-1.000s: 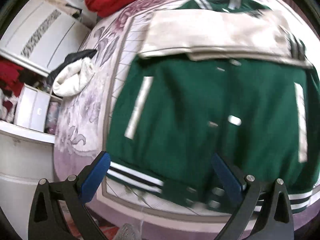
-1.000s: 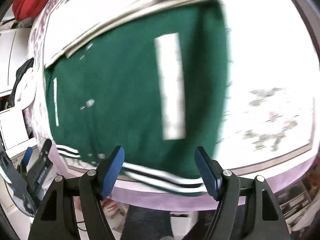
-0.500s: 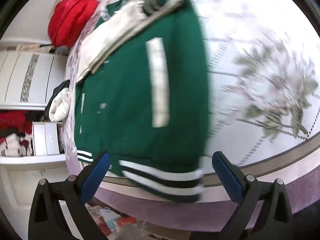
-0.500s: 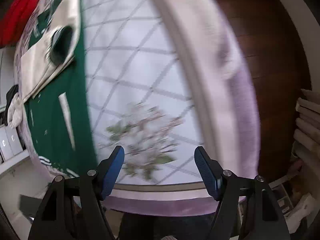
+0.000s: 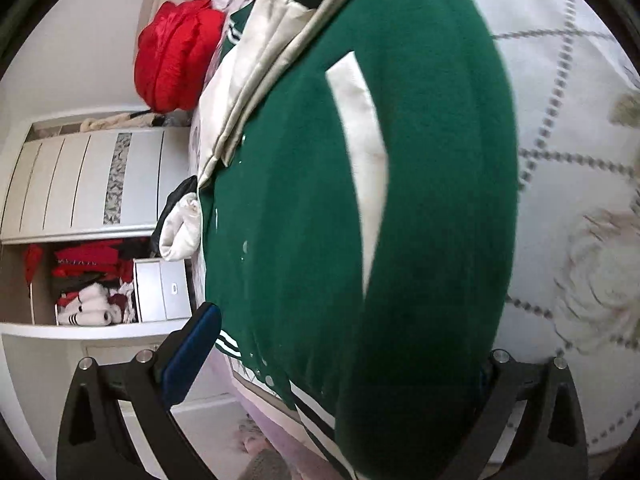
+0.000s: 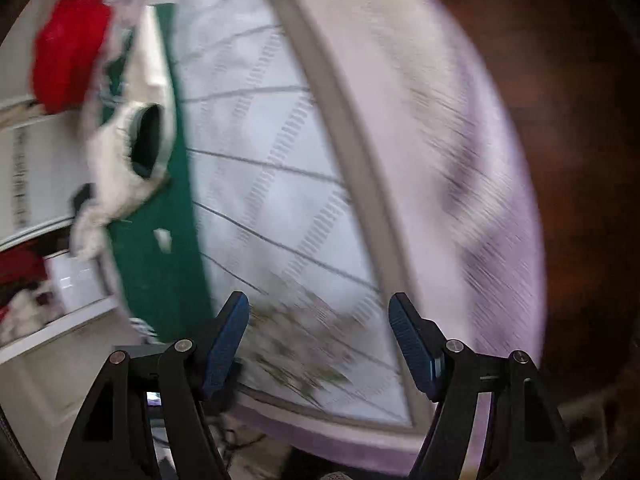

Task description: Fold large clothes

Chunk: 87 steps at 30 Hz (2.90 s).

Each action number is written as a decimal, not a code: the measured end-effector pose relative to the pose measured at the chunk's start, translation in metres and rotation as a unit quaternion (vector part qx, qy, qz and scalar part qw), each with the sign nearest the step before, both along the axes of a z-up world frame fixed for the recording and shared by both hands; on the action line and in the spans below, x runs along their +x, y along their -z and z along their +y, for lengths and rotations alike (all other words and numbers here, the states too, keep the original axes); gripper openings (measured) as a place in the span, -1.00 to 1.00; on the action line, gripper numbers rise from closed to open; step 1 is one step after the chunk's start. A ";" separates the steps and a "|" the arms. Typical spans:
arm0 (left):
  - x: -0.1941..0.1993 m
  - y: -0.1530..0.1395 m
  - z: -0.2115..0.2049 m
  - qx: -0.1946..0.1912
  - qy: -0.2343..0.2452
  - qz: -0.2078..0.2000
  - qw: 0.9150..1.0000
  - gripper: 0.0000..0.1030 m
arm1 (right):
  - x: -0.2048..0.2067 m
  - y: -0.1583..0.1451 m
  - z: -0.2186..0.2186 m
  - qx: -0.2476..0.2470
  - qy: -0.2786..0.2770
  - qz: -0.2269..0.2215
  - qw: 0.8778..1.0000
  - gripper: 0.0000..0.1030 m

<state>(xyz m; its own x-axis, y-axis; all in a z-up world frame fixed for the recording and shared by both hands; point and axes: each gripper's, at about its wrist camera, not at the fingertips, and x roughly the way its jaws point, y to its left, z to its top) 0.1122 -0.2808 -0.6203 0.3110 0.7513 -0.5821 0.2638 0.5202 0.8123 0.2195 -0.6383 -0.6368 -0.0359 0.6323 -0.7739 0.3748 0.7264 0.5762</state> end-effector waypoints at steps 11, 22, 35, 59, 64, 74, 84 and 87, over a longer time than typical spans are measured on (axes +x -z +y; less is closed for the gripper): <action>0.008 -0.030 0.007 -0.144 -0.079 0.012 0.986 -0.51 | 0.127 0.058 0.069 0.176 0.031 -0.052 0.982 0.44; 0.016 -0.083 0.029 -0.221 -0.083 -0.023 0.971 -0.81 | 0.188 0.055 0.177 0.141 -0.019 -0.028 0.990 -0.58; 0.036 -0.156 0.115 -0.331 -0.111 -0.093 0.933 -0.82 | 0.202 -0.058 0.238 0.108 -0.017 -0.095 0.989 -0.70; 0.091 -0.169 0.373 -0.524 -0.278 -0.156 0.790 -0.82 | 0.316 -0.141 0.531 0.035 -0.139 -0.135 0.980 -0.71; 0.104 -0.124 0.432 -0.531 -0.317 -0.133 0.775 -0.70 | 0.342 -0.100 0.613 -0.011 -0.158 -0.099 0.982 -0.71; 0.052 -0.087 0.541 -0.753 -0.459 -0.128 0.454 -0.43 | 0.326 -0.078 0.648 0.085 -0.143 -0.051 0.985 0.28; 0.017 -0.109 0.500 -0.705 -0.401 -0.073 0.581 0.03 | 0.150 -0.101 0.534 -0.026 -0.226 -0.065 0.972 0.55; -0.007 -0.110 0.512 -0.699 -0.427 -0.084 0.567 0.03 | 0.101 -0.077 0.514 -0.040 -0.218 -0.028 0.975 0.56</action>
<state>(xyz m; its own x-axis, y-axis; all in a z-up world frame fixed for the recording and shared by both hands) 0.1048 0.2309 -0.5107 0.3197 -0.4902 -0.8109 -0.5899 0.5668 -0.5752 0.3202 -0.1244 -0.5601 -0.2449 0.5035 -0.8286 -0.0104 0.8532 0.5215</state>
